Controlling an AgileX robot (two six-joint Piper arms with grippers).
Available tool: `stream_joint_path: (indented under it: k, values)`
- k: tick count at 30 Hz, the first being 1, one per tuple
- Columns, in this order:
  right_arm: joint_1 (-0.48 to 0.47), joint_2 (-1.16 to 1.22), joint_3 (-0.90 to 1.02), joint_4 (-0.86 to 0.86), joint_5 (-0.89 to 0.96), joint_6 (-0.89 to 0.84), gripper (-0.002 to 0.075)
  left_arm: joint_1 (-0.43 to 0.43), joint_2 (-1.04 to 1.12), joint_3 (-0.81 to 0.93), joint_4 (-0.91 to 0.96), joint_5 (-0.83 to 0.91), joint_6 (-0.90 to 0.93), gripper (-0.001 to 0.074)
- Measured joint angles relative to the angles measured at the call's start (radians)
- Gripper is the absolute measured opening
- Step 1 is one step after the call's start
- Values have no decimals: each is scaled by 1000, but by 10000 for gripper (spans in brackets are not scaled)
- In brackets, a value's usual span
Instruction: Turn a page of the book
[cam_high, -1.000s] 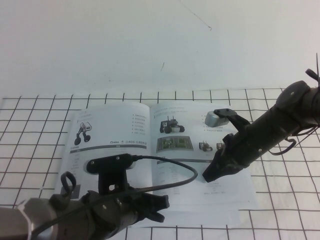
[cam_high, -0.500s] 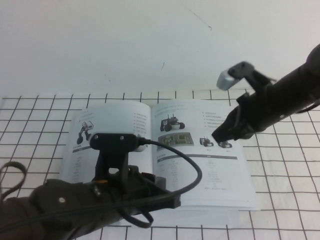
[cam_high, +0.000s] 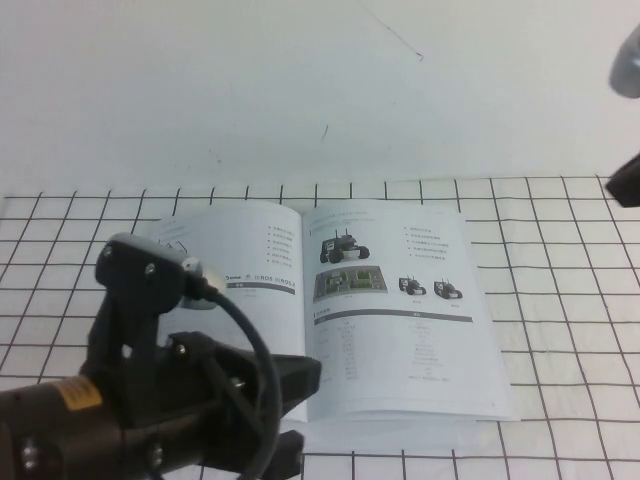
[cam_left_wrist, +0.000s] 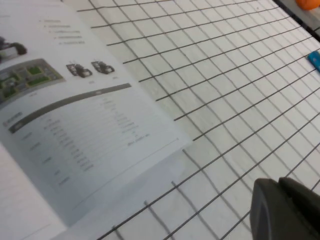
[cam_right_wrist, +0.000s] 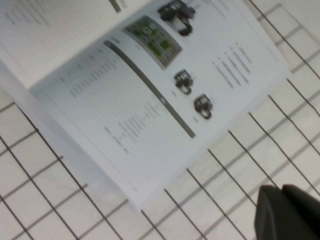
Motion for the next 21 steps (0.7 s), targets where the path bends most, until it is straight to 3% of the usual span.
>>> stream_joint_path:
  k: [9, 21]
  values:
    - [0, -287, 79, -141, 121, 144, -2, 236, -81, 2, 710, 297, -535, -2]
    - [0, -831, 589, -159, -106, 256, -2, 277, -390, 26, 1039, 46, -629, -2]
